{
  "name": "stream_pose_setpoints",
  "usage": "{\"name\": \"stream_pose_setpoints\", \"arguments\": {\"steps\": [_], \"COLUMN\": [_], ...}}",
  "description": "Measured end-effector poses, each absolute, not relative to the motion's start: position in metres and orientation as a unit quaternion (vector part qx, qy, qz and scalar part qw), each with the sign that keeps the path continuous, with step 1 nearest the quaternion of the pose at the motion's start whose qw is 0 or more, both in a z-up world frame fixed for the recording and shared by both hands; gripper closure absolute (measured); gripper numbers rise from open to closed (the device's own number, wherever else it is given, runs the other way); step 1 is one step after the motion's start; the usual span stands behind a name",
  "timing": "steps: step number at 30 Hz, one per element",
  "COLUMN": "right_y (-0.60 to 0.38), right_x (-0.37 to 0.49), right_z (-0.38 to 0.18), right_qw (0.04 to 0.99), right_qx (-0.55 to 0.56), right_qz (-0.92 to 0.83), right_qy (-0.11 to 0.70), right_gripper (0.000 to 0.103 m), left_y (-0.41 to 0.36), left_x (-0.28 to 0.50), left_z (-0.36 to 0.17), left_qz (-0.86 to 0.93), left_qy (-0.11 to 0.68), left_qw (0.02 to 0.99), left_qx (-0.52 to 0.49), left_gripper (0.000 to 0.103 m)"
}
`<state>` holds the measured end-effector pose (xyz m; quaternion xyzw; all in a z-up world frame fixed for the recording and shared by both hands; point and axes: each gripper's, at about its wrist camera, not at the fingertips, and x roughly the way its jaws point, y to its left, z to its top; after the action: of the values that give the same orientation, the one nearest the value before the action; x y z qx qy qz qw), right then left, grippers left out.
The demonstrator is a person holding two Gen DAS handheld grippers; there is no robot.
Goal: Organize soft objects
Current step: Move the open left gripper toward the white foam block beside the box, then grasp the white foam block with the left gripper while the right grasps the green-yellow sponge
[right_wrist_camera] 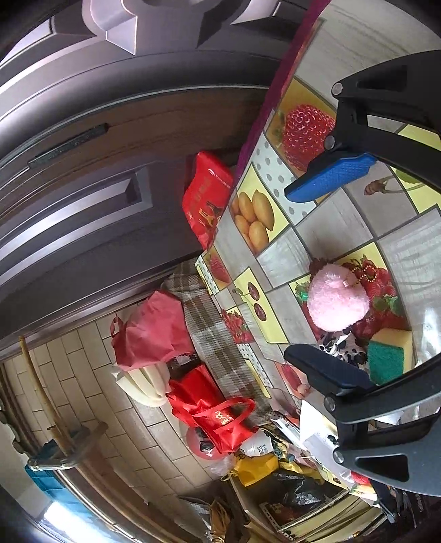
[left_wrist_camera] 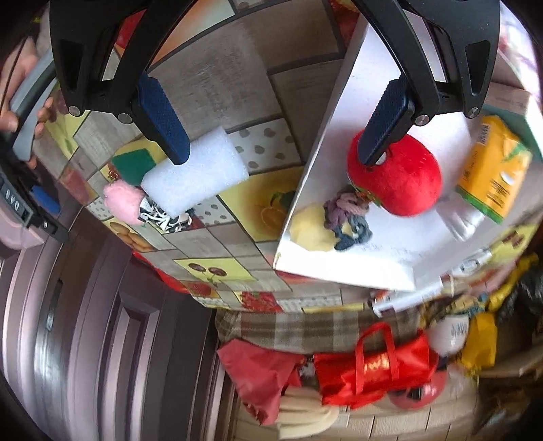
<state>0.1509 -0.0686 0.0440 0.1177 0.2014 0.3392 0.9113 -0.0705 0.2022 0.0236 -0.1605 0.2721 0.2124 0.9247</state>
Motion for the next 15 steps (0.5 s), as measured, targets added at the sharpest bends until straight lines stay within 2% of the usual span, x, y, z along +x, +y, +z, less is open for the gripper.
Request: {"name": "stream_pose_setpoints", "arguments": {"steps": [6, 15], "right_y": [-0.068, -0.066], "right_x": [0.152, 0.152], "right_z": [0.044, 0.039], "right_qw": [0.91, 0.906], "right_qx": [0.118, 0.122], "right_qz": [0.34, 0.342], "right_qy": [0.204, 0.219], "right_gripper": [0.017, 0.017], "left_y": [0.218, 0.227], "left_x": [-0.08, -0.075], "left_z": [0.022, 0.033], "left_qz": [0.207, 0.212], "left_qy": [0.252, 0.224], "left_qw": [0.921, 0.93], "left_qx": [-0.214, -0.2], "left_gripper": [0.003, 0.003]}}
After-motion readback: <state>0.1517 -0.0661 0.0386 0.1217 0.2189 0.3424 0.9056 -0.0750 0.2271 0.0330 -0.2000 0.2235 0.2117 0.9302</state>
